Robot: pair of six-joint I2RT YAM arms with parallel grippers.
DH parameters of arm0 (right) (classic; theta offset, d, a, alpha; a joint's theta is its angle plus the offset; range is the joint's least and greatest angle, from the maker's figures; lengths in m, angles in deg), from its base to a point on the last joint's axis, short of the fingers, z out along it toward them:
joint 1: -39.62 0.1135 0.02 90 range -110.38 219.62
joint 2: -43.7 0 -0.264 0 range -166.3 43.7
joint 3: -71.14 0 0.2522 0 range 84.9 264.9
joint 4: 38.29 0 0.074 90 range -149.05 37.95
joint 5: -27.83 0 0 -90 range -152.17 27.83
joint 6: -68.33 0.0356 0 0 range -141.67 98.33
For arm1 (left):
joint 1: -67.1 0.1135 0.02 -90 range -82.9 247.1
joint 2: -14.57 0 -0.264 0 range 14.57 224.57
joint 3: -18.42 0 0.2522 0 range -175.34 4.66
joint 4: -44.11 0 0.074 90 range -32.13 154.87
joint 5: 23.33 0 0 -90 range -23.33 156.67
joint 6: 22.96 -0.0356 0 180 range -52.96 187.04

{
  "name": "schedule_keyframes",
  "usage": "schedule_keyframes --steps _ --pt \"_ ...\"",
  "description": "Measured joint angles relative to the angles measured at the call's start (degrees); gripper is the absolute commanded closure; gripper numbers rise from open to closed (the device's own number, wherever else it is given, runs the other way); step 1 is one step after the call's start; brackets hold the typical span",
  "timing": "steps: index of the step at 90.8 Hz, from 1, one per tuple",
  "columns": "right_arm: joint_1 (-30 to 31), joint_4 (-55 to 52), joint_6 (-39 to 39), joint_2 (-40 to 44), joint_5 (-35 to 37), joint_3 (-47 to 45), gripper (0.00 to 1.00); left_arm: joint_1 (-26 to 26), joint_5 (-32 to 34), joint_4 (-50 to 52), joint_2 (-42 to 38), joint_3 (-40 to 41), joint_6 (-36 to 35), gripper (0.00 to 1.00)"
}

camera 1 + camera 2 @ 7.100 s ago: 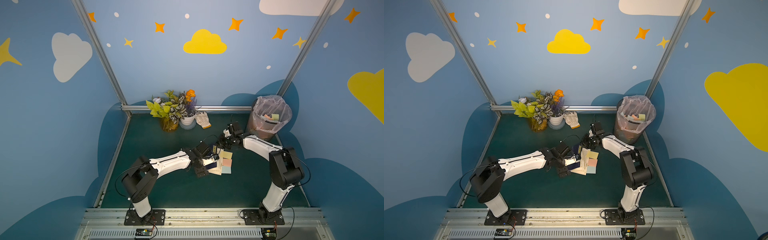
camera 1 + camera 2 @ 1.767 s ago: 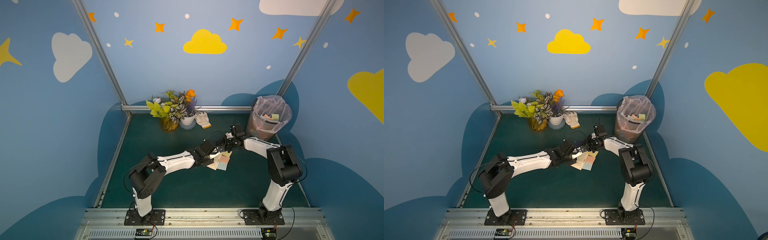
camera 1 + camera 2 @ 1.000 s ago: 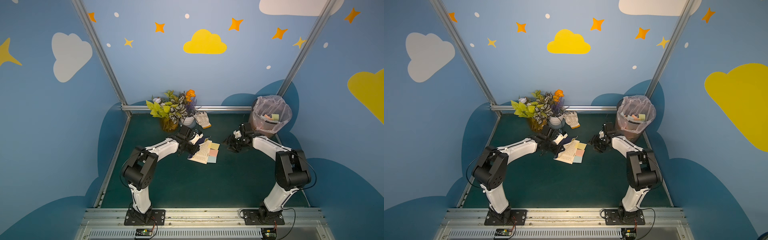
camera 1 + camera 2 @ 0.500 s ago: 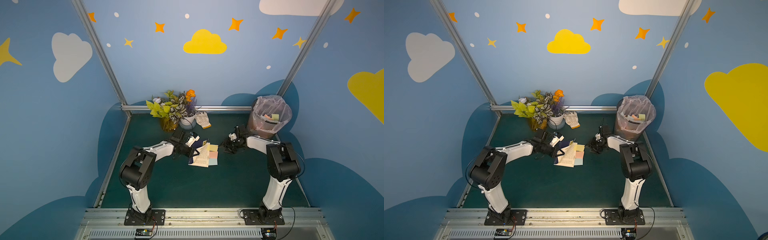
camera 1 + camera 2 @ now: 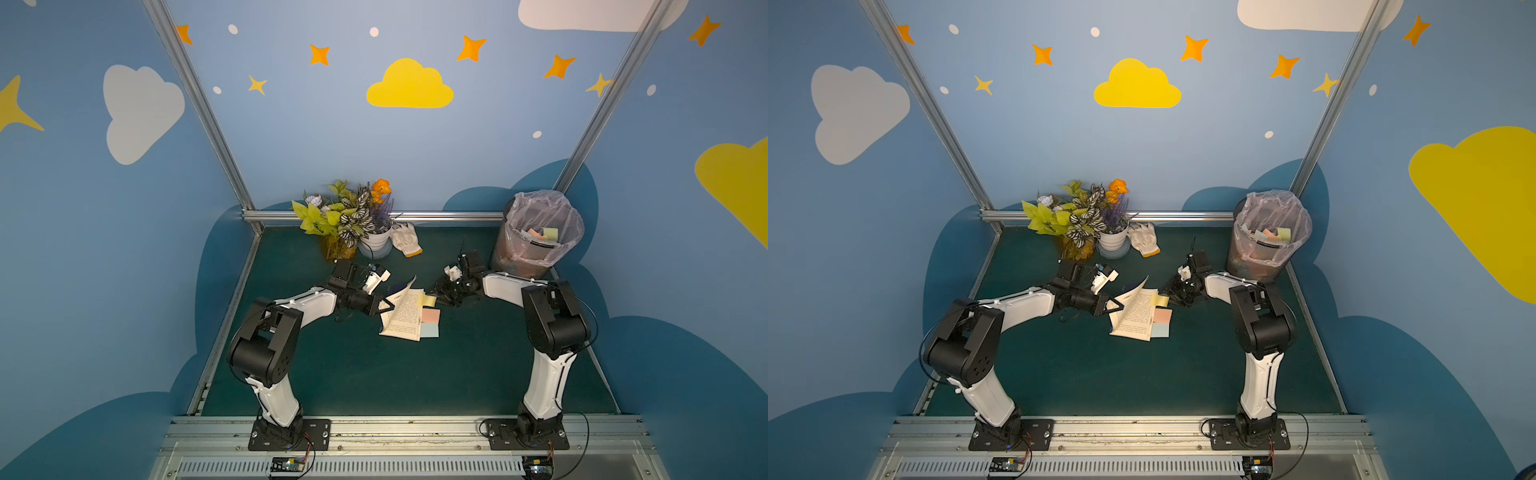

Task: Peel off the used sticky note
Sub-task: Tear off the note from the book.

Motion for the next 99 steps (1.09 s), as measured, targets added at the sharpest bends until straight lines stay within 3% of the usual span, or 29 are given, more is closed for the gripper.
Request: schedule_keyframes --steps 30,52,99 --pt "-0.6 2.0 0.8 0.0 -0.8 -1.4 0.76 0.5 -0.7 -2.8 0.0 2.2 0.9 0.97" --pt "-0.7 2.9 1.5 0.0 -0.7 -2.4 1.00 0.5 -0.5 -3.3 0.0 2.5 0.9 0.97" --pt "-3.8 -1.3 -0.7 1.4 -0.8 -3.1 1.00 0.5 0.9 -6.2 0.0 2.9 1.1 0.97"
